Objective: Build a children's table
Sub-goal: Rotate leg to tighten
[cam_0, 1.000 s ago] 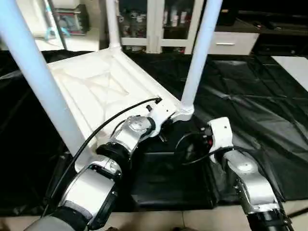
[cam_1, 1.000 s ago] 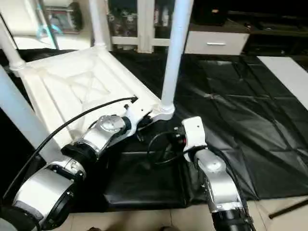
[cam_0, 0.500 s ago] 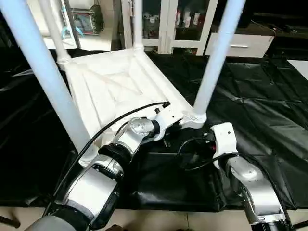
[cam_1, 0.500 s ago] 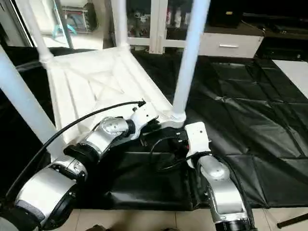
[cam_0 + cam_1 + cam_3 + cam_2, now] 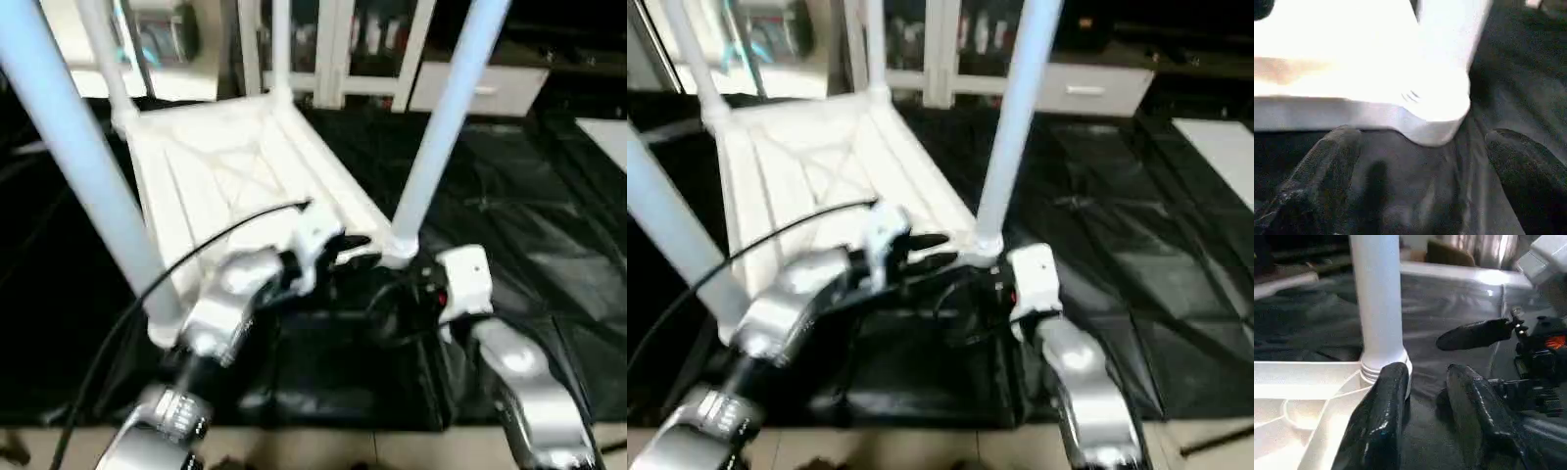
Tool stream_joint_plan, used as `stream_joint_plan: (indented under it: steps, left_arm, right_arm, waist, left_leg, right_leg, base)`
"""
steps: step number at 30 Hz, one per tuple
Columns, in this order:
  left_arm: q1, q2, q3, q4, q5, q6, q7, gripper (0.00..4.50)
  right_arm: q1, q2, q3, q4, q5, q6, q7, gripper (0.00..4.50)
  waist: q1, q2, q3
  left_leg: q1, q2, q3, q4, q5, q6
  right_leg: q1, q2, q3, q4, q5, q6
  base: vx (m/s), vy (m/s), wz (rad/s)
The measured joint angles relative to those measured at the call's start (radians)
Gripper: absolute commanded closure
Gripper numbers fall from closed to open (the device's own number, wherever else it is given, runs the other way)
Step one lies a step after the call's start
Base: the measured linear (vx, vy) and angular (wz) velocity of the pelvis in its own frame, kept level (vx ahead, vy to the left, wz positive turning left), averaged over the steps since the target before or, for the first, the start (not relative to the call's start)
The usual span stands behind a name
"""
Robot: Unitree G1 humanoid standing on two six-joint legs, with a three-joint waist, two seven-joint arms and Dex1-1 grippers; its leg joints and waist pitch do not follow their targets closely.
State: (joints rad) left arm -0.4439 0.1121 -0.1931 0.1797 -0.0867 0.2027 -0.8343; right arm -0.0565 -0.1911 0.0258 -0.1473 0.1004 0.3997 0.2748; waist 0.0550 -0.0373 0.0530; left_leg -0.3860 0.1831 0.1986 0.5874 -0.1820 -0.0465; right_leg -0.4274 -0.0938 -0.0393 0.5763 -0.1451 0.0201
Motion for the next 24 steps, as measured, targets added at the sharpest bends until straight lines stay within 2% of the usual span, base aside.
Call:
stream_joint_plan:
  steps: [6, 11, 14, 17, 20, 22, 24]
  left_arm:
    - [0.213, 0.031, 0.001, -0.382, -0.029, 0.197, 0.084, 2.09]
    - [0.331, 0.060, 0.002, -0.624, -0.040, 0.345, 0.140, 1.74]
    - [0.378, 0.088, 0.021, -0.675, -0.034, 0.392, 0.155, 1.47]
    - [0.450, 0.170, 0.088, -0.710, -0.037, 0.431, 0.157, 1.23]
    - [0.507, 0.259, 0.164, -0.711, -0.048, 0.458, 0.129, 1.10]
    - [0.530, 0.302, 0.224, -0.711, -0.066, 0.466, 0.107, 0.81]
    - [0.539, 0.332, 0.290, -0.710, -0.083, 0.466, 0.093, 0.74]
  right_arm:
    - [0.029, -0.002, -0.033, -0.056, 0.048, -0.054, 0.030, 0.09]
    - [0.027, -0.010, -0.036, -0.056, 0.050, -0.064, 0.045, 0.09]
    - [0.027, -0.011, -0.033, -0.056, 0.054, -0.065, 0.061, 0.09]
    - [0.027, -0.019, -0.018, -0.048, 0.054, -0.081, 0.075, 0.09]
    - [0.026, -0.024, -0.016, -0.036, 0.054, -0.092, 0.085, 0.09]
    - [0.022, -0.021, -0.015, -0.025, 0.054, -0.099, 0.085, 0.09]
    - [0.009, -0.015, -0.013, -0.007, 0.054, -0.107, 0.085, 0.09]
  waist:
    - [-0.006, -0.010, -0.001]
    - [-0.020, -0.014, -0.001]
    - [-0.024, -0.017, -0.001]
    - [-0.029, -0.021, -0.003]
    - [-0.025, -0.028, -0.004]
    - [-0.021, -0.036, -0.006]
    - [-0.020, -0.043, -0.009]
  left_leg:
    - [0.001, 0.000, 0.000, 0.000, 0.000, 0.000]
    - [0.001, 0.000, -0.001, 0.000, 0.000, 0.000]
    - [0.001, 0.001, -0.002, 0.000, 0.000, 0.000]
    - [0.001, 0.001, -0.003, 0.000, 0.000, 0.000]
    - [0.001, 0.000, -0.004, 0.001, 0.000, -0.001]
    - [0.001, 0.000, -0.004, 0.001, 0.000, -0.001]
    - [0.001, 0.000, -0.004, 0.002, 0.000, -0.001]
  right_leg:
    - [0.002, 0.000, 0.000, 0.000, -0.001, 0.002]
    - [0.002, 0.001, 0.000, 0.000, -0.002, 0.003]
    - [0.002, 0.002, 0.000, 0.000, -0.002, 0.003]
    - [0.001, 0.003, 0.000, 0.000, -0.002, 0.003]
    - [0.001, 0.003, 0.000, 0.000, -0.002, 0.003]
    - [0.001, 0.003, 0.001, 0.000, -0.002, 0.003]
    - [0.003, 0.003, 0.001, 0.000, -0.002, 0.003]
  base:
    - [0.000, 0.000, 0.00]
    - [0.000, 0.000, 0.00]
    - [0.000, 0.000, 0.00]
    - [0.000, 0.000, 0.00]
    - [0.000, 0.000, 0.00]
    - [0.000, 0.000, 0.00]
    - [0.000, 0.000, 0.00]
